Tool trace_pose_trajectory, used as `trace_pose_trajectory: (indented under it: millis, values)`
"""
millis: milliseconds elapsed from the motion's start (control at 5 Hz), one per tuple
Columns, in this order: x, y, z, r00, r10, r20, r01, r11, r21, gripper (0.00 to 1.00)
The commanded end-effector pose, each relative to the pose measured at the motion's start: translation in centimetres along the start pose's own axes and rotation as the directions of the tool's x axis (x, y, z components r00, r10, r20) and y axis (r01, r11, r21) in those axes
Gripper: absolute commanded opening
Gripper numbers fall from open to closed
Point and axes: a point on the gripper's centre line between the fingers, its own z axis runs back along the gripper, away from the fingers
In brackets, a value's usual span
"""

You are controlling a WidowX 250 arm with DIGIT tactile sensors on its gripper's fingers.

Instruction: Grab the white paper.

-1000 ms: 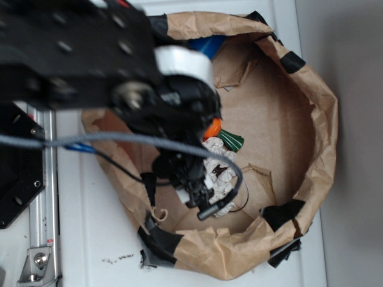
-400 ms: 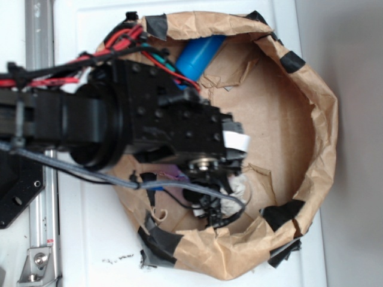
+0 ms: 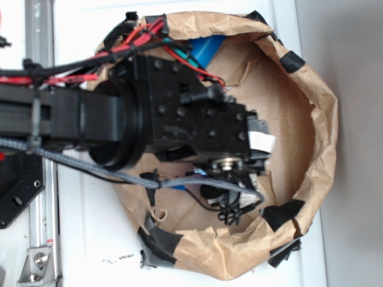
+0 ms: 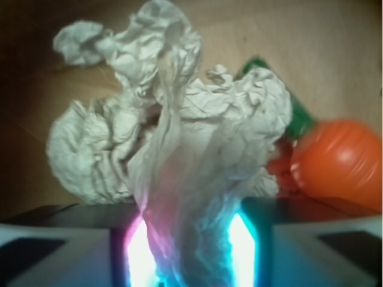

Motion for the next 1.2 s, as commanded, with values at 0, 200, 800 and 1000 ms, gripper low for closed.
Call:
trace_pose_trajectory:
  millis: [0, 200, 800, 1000]
  values:
    - [1.2, 0.2, 8.9, 0.993, -0.096, 0.065, 0.095, 0.995, 0.02, 0.0]
    - [-0.7, 1.1, 13.6, 0.988, -0.145, 0.049, 0.136, 0.979, 0.152, 0.0]
    - [-2.7, 3.1, 16.1, 0.978, -0.194, 0.075, 0.182, 0.973, 0.144, 0.0]
    - [-2.7, 3.0, 16.0, 0.978, -0.192, 0.077, 0.18, 0.973, 0.144, 0.0]
